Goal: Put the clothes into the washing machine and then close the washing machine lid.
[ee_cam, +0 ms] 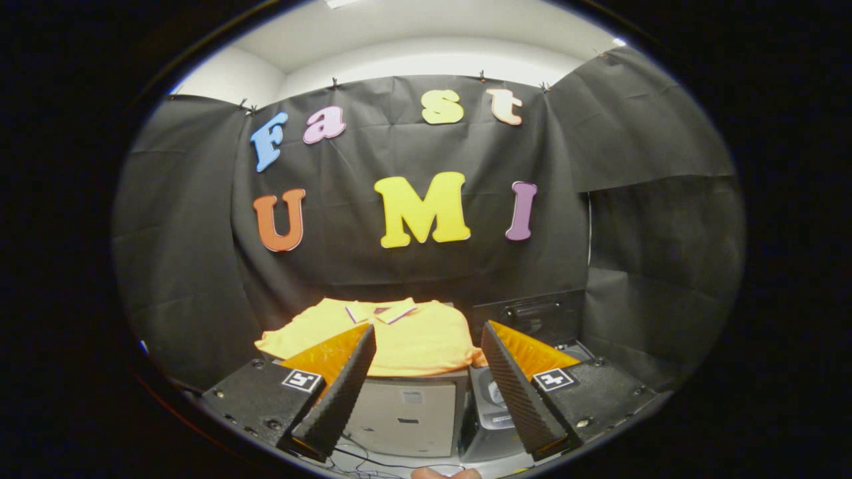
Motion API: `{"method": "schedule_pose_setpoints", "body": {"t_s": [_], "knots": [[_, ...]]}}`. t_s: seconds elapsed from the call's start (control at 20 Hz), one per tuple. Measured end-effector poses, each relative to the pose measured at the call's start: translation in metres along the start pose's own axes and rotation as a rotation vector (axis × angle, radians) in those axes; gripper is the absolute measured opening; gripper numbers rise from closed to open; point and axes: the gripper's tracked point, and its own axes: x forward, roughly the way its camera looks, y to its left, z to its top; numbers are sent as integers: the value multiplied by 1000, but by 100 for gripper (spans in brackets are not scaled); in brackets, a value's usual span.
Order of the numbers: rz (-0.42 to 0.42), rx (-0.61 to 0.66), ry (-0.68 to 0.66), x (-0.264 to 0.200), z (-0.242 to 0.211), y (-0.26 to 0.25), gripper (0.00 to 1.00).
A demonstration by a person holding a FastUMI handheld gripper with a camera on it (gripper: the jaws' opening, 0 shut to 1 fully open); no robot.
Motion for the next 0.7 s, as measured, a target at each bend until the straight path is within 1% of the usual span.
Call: {"method": "schedule_pose_setpoints", "body": {"t_s": [0.1,0.2,0.35,0.45,0.6,0.7], "knots": [[27,16,32,23,7,15,100],[70,28,66,50,12,32,100],[115,15,137,96,13,50,100],[134,-1,210,126,9,64,100],[150,-20,356,162,-6,83,100],[167,-21,449,177,-21,92,100]]}}
